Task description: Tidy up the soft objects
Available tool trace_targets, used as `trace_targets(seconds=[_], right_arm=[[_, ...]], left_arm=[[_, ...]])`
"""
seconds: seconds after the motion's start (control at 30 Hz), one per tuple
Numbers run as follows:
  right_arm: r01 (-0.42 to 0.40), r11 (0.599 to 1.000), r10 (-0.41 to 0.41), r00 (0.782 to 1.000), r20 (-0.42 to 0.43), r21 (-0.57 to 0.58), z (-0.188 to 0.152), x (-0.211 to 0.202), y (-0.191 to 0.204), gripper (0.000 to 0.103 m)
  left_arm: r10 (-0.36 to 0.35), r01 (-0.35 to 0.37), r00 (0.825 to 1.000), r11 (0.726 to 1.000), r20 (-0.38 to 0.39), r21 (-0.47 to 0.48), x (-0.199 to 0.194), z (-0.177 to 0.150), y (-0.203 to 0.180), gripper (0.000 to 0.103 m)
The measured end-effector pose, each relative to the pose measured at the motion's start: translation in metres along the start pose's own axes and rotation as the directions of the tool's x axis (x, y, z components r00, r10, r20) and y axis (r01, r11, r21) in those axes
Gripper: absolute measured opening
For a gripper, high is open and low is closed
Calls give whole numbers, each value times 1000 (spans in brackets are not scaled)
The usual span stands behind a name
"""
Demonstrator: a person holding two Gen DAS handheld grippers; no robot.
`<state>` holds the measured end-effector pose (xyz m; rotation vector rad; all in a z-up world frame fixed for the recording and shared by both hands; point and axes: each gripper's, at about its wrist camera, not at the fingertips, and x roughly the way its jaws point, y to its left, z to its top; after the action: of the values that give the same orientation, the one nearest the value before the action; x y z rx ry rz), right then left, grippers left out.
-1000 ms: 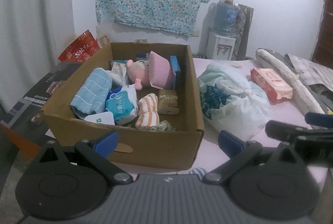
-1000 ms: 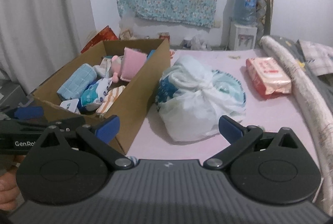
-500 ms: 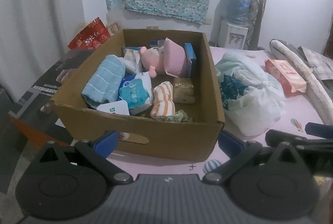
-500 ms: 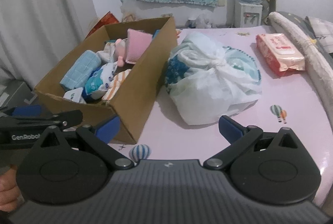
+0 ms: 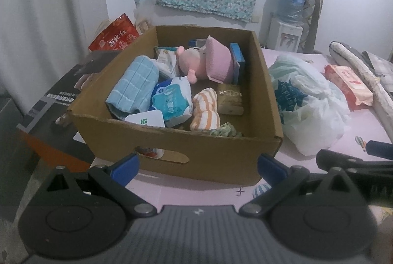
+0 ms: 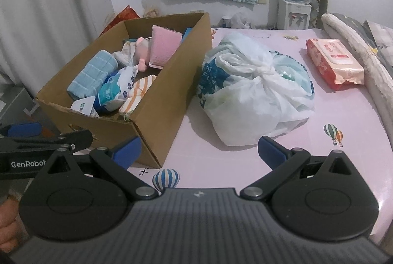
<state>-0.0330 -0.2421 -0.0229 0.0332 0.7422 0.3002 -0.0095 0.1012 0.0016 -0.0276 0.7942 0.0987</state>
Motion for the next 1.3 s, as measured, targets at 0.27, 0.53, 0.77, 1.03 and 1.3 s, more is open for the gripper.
trace_targets(seconds=[0.27, 0.53, 0.77, 1.03, 1.3], right_arm=[[-7, 1000, 7, 1000, -21, -12, 1, 8, 4, 102], [-10, 1000, 10, 1000, -21, -24, 4, 10, 6, 102], [-19, 999, 19, 1000, -24, -33, 4, 11, 8, 102], [-30, 999, 28, 998, -48, -36, 4, 16, 9, 102], [-41, 998, 39, 998, -53, -45, 4, 17, 10, 102]], left_arm=[[19, -19, 1000, 1000, -21, -8, 5, -1, 3, 103], [29, -30, 999, 1000, -32, -9, 5, 0, 5, 103], [44, -44, 998, 999, -39, -17, 5, 1, 7, 103], [55, -56, 997, 998, -56, -25, 6, -1, 9, 103], [62, -64, 996, 997, -62, -32, 6, -2, 11, 103]])
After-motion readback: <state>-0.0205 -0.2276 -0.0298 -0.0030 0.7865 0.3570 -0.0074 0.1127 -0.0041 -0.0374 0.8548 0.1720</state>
